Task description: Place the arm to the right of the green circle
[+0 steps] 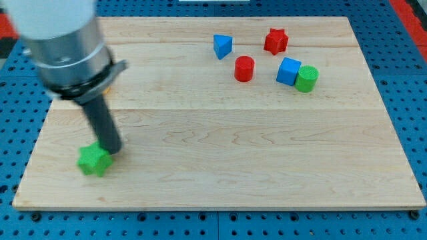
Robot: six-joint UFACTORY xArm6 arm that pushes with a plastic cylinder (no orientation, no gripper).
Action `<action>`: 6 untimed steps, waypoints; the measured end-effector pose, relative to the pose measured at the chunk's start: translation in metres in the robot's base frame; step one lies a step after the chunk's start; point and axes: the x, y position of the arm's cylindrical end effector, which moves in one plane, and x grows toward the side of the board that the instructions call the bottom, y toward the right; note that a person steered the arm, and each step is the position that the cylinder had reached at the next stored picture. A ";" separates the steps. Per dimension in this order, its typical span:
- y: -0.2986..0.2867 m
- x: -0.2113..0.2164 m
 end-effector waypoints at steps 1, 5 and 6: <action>-0.037 0.004; 0.375 -0.096; 0.432 -0.125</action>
